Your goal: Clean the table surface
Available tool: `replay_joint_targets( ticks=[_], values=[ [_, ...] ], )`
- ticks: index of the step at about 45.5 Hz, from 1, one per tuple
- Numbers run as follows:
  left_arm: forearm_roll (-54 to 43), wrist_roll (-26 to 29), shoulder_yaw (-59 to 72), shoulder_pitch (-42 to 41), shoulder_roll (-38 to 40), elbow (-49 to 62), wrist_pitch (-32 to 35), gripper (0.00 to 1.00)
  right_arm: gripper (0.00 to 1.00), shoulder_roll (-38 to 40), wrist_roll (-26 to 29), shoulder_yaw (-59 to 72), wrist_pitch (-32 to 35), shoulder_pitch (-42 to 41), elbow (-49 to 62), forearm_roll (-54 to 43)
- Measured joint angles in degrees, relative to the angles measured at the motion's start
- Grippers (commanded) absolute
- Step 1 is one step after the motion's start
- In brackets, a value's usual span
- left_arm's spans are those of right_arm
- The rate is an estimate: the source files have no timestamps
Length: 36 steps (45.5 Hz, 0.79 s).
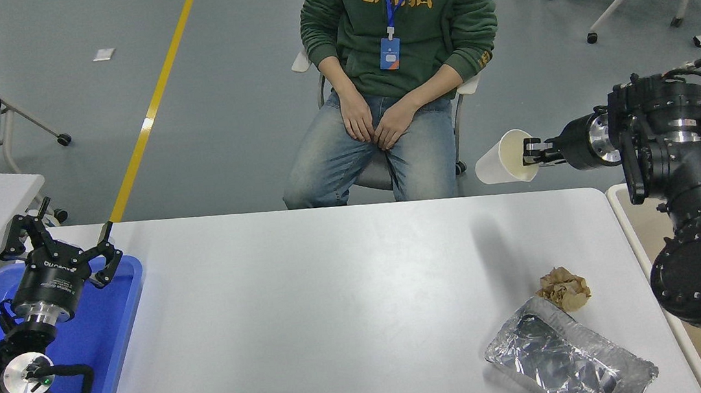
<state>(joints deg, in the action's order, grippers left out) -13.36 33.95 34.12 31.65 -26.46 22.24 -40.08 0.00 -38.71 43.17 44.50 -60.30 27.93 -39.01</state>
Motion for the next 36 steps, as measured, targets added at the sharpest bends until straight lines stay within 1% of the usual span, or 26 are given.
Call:
replay_joint_targets(
  ticks=[13,22,29,32,36],
  values=[
    [0.00,0.06,-0.02,0.00,0.00,0.00,0.00,1.00,0.00,0.00,-0.76,1.99,1.37,2.40,4.66,3.77],
    [0.00,0.06,-0.02,0.00,0.00,0.00,0.00,1.00,0.00,0.02,-0.83,2.52,1.57,2.21,4.82,4.89],
    [0.00,0.06,-0.02,0.00,0.00,0.01,0.00,1.00,0.00,2.43,-0.28,1.78,0.47,-0.39,-0.92,5.28],
    [-0.01,0.06,-0.02,0.00,0.00,0.00,0.00,1.00,0.00,4.67,0.25,1.37,-1.19,-2.39,-5.45,5.31],
    [0.00,0.06,-0.02,0.00,0.00,0.01,0.01,1.00,0.00,9.03,1.67,1.02,-4.80,-5.95,-14.38,5.10]
  ],
)
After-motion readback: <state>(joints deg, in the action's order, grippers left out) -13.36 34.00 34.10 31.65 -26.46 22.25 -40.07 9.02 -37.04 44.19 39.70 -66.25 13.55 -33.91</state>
